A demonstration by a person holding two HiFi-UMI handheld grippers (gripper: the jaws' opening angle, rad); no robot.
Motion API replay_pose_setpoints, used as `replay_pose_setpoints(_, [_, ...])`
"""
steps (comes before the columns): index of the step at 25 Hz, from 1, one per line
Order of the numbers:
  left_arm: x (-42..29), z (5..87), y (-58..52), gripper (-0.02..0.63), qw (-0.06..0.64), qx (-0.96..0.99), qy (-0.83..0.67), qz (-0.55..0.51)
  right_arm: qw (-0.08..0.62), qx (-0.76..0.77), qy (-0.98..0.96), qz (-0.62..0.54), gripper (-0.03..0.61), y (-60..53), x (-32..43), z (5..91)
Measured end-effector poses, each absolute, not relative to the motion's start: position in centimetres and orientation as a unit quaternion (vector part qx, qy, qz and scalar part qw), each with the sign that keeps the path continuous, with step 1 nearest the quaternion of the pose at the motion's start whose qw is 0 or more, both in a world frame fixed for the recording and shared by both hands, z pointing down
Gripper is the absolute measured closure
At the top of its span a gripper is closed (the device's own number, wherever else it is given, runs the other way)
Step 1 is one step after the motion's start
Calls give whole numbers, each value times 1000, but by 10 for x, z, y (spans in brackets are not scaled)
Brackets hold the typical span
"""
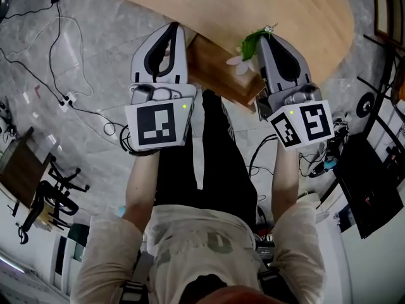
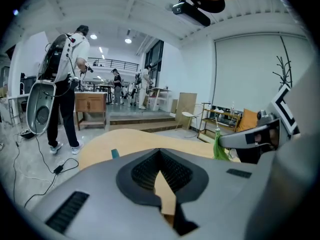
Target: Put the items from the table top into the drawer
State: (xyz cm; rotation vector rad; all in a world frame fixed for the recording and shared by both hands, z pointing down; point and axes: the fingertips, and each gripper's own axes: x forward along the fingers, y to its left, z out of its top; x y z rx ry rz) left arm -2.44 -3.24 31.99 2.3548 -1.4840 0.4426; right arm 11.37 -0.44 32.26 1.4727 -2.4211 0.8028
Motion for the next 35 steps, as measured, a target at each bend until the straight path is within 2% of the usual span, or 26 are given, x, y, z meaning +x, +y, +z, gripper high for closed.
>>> replay_pose_setpoints(9, [-27,323,-34,607,157,826,-517,160,107,478,-830,268,561,-9,102,328])
replay_pose_setpoints(15, [-39,323,-36,607,138,821,-525,175,163,422,-854,258,561,4,61,367])
replay_pose_setpoints(18, [-57,326,-38,607,138,814,-536,176,220,391,-854,265,561,22,30,418])
replay_pose_setpoints(21, [-67,332,-34,607,142,808,-543,180,305,339,-851,262,561,52,4,480])
replay_pose_setpoints(28, [-76,343,-25,607,154,800,-551,184,497,208,-809,235,561,121,-11,603])
replay_pose_setpoints(32, [-81,349,-23,607,158,794,-556,187,560,178,-767,256,561,141,1,646])
replay_pose_setpoints(35, [-84,353,-22,607,163,791,-560,185,575,174,-754,266,561,144,5,657])
